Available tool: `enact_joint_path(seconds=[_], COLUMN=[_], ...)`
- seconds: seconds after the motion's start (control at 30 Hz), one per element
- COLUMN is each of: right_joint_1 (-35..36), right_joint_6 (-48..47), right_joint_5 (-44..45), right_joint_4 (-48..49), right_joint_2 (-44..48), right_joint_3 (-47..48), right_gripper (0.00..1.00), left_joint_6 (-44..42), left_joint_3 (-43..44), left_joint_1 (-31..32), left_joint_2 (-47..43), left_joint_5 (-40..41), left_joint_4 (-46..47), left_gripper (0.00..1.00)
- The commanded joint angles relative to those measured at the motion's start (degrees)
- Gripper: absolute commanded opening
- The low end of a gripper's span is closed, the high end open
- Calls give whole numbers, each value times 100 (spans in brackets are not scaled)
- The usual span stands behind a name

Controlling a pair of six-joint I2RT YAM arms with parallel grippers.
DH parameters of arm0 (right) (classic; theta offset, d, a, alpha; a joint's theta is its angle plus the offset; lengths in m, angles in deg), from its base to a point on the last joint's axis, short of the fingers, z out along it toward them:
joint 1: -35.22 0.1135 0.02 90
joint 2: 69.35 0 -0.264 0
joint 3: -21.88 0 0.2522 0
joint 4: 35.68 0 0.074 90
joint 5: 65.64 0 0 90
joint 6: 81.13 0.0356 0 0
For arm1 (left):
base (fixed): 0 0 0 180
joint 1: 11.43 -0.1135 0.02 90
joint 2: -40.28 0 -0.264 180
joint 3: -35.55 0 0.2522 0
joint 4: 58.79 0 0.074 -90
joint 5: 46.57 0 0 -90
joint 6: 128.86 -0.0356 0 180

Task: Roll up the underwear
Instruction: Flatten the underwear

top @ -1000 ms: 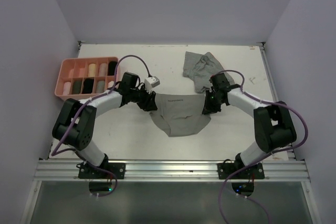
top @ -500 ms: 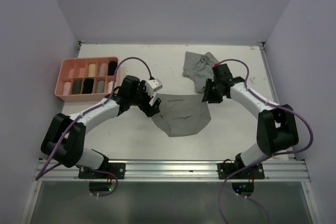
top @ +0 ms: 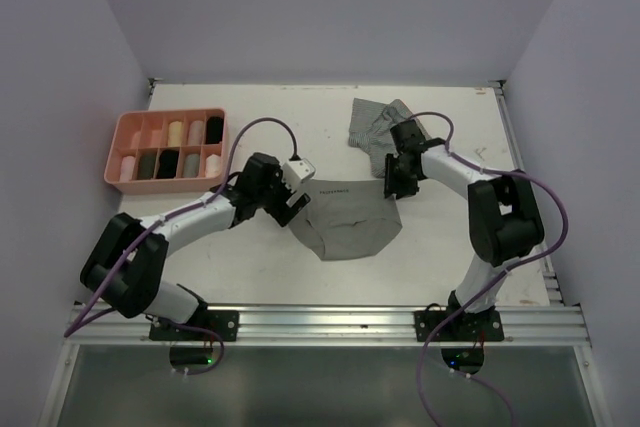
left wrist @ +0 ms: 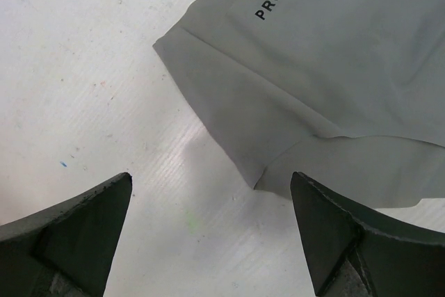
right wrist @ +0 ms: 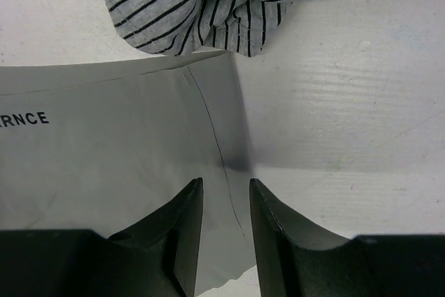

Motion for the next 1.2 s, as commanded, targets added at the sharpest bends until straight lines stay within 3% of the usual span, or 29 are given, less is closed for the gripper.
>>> enact_joint_path(seconds=[0.0,0.4,0.67,0.83,1.0,1.17], right_joint_1=[88,114,114,79,0,0], right_joint_6=[-198,-259,-312,-400,-435,-435], right_joint_5=[295,340,375,472,507,-186], right_joint_4=[45,133,-7,-34,-60,176], right_joint_2=[-41,-209,-77,-103,-130,213], right_joint_3=[94,-29,23,32,23,67], right_gripper=[37,18,10,0,0,4], left_joint_6=[-152,-398,-600,-644,-653,-601], left_joint_3=[-46,-274,-362,-538,-556,-485], left_joint_1=[143,749,785,785,785,785], left_joint_2=[111,392,682,542,471,480], left_joint_5=[308,905,1327,1284,1266,1222], left_joint_4=[384,543,376,288,182,147], left_gripper=[100,100,100,100,100,100])
